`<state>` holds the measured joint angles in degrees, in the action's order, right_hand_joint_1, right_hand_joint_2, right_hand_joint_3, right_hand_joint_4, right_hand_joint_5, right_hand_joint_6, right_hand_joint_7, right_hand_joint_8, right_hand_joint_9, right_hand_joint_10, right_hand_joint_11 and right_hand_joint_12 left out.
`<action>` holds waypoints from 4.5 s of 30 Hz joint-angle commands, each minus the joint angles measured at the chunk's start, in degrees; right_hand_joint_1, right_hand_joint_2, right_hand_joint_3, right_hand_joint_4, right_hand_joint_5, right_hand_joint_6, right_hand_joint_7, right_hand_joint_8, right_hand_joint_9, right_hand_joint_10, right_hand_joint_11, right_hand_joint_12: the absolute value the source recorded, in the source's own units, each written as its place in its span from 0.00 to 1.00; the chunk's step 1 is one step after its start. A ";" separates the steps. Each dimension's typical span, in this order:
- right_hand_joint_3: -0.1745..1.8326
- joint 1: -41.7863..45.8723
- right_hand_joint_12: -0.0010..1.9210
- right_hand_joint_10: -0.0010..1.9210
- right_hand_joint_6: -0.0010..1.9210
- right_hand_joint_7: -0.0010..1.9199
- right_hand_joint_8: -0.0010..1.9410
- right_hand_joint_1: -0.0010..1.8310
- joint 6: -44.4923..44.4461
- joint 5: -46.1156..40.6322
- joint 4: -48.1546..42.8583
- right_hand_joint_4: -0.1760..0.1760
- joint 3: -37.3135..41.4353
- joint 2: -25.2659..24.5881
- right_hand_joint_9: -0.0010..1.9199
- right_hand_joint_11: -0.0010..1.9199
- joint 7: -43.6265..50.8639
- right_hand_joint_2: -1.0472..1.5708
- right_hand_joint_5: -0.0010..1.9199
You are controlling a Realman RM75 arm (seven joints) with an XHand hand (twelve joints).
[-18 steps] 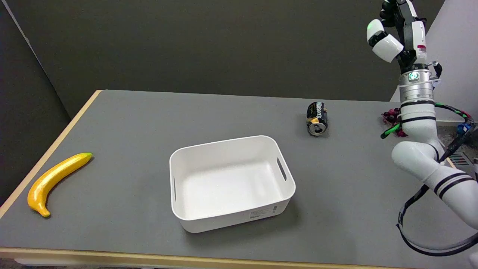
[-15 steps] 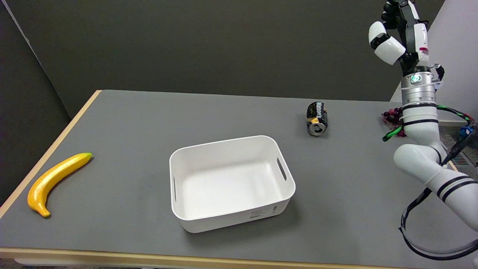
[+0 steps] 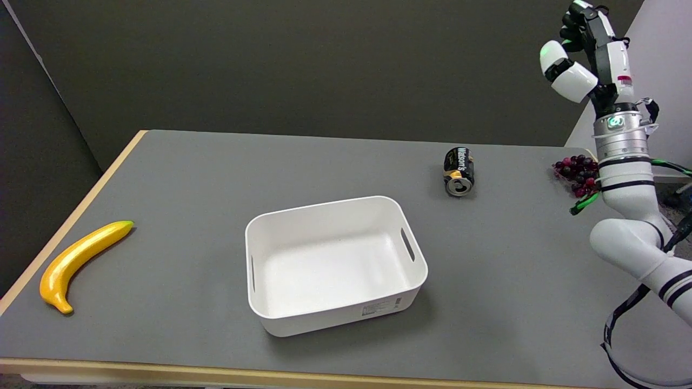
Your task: Pick up the black can.
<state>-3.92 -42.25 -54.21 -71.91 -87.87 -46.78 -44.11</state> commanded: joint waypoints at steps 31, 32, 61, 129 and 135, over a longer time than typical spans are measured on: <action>0.49 -18.93 0.85 0.53 0.26 0.19 0.30 0.27 -25.19 -55.95 -3.36 0.00 -32.41 -15.07 0.13 0.20 99.32 0.67 0.10; 0.48 -18.77 0.85 0.53 0.26 0.19 0.30 0.27 -26.83 -56.14 -4.35 0.00 -32.85 -15.27 0.13 0.20 100.14 0.67 0.10; 0.47 -18.71 0.84 0.49 0.22 0.12 0.29 0.23 -32.39 -64.43 -8.41 0.00 -42.57 -22.69 0.10 0.18 103.32 0.68 0.05; 0.51 -26.83 0.90 0.55 0.25 0.16 0.34 0.38 -18.90 -82.29 15.90 0.00 -40.15 -21.26 0.14 0.23 106.29 0.68 0.06; 0.46 -24.91 1.00 0.63 0.46 0.17 0.82 0.53 -19.14 -64.95 15.97 0.00 -40.67 -21.97 0.28 0.09 105.73 0.77 0.13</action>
<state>-31.69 -61.25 -137.12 -56.78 -126.96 -67.92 62.06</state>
